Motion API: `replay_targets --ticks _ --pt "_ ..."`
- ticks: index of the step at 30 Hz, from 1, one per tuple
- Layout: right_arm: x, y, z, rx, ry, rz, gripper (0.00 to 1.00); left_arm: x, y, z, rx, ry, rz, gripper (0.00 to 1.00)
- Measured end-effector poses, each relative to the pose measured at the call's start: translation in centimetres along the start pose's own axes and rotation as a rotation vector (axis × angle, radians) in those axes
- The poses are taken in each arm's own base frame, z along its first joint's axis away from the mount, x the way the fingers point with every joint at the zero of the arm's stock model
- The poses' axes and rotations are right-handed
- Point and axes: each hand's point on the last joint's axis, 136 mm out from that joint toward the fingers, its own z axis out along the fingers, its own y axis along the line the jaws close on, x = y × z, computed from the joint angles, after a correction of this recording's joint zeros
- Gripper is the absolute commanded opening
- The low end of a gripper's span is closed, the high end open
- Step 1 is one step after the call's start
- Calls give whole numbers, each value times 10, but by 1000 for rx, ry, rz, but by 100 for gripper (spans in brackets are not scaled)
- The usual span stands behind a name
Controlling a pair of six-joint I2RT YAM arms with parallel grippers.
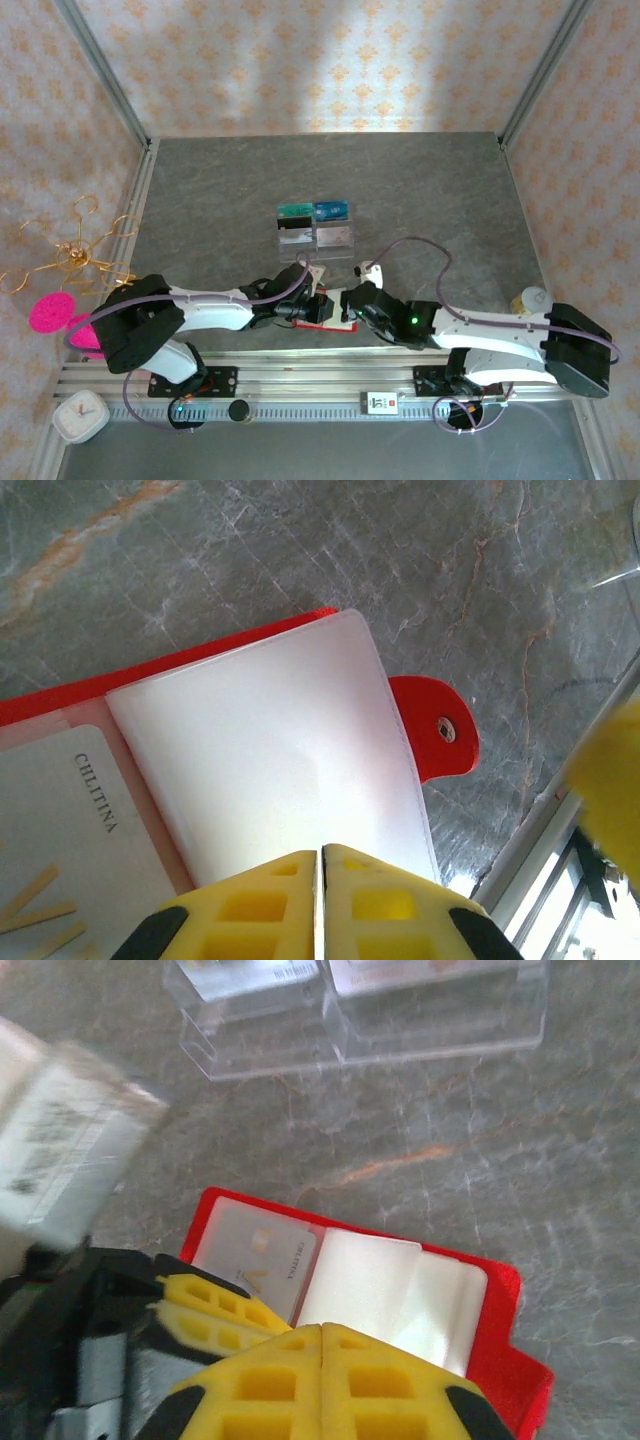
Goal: Take the credit cards out of the card holder
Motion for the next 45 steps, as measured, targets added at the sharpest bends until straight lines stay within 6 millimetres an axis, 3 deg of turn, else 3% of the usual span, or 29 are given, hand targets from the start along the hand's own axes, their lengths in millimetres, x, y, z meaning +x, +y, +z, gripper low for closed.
replay_targets --ticks 4,11,17,21,26,30,34,39,45 --pt "0 -9 12 13 53 19 6 5 3 -1 0 10 -6 21" --pt "-6 5 23 -20 94 37 4 23 2 -4 46 55 -27 10" --pt "30 -15 48 64 233 35 0 29 4 -8 58 56 -35 10" --pt "37 -20 53 79 253 40 0 17 5 -34 74 -43 -34 10" --pt "37 -21 52 83 247 42 0 -11 32 -66 39 -224 -86 12" --pt "36 -24 51 95 243 36 0 -4 47 -63 -2 -214 -100 10" --pt "35 -25 48 98 244 13 8 3 60 -56 -53 -184 -109 7" --pt "25 -15 38 50 219 -22 20 10 67 -50 -77 -155 -119 6" --pt "5 27 29 -95 216 -38 23 15 70 -47 -87 -132 -125 6"
